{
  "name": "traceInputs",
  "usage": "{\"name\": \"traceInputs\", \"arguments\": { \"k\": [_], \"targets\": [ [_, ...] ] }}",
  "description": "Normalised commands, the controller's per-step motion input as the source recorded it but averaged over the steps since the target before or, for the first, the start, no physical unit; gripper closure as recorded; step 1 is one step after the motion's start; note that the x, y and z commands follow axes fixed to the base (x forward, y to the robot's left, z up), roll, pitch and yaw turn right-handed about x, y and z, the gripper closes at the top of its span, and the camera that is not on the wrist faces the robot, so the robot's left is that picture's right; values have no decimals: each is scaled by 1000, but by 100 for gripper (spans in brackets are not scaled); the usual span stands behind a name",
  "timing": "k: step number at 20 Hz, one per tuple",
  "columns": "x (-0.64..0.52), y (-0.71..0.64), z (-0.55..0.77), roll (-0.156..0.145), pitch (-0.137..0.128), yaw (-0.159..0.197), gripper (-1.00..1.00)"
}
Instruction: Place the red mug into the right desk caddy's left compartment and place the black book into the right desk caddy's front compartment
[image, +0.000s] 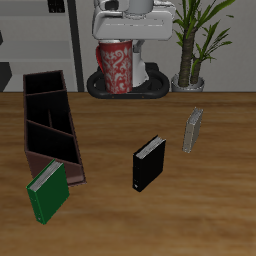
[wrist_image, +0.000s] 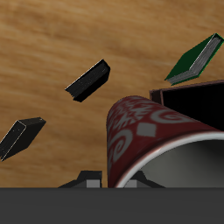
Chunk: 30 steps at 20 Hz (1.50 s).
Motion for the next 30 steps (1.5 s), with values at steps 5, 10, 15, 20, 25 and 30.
{"name": "traceInputs", "arguments": {
  "k": [5, 10, 15, 20, 25, 30],
  "targets": [
    [-93, -416, 67, -17, 1, -46, 100],
    [-108, -333, 7, 22, -13, 7, 100],
    [2, -214, -3, -18, -3, 3, 100],
    [73, -320, 86, -69, -9, -38, 100],
    [180, -263, 77, -40, 26, -46, 100],
    [193, -197, 20, -65, 18, -37, 100]
  ]
}}
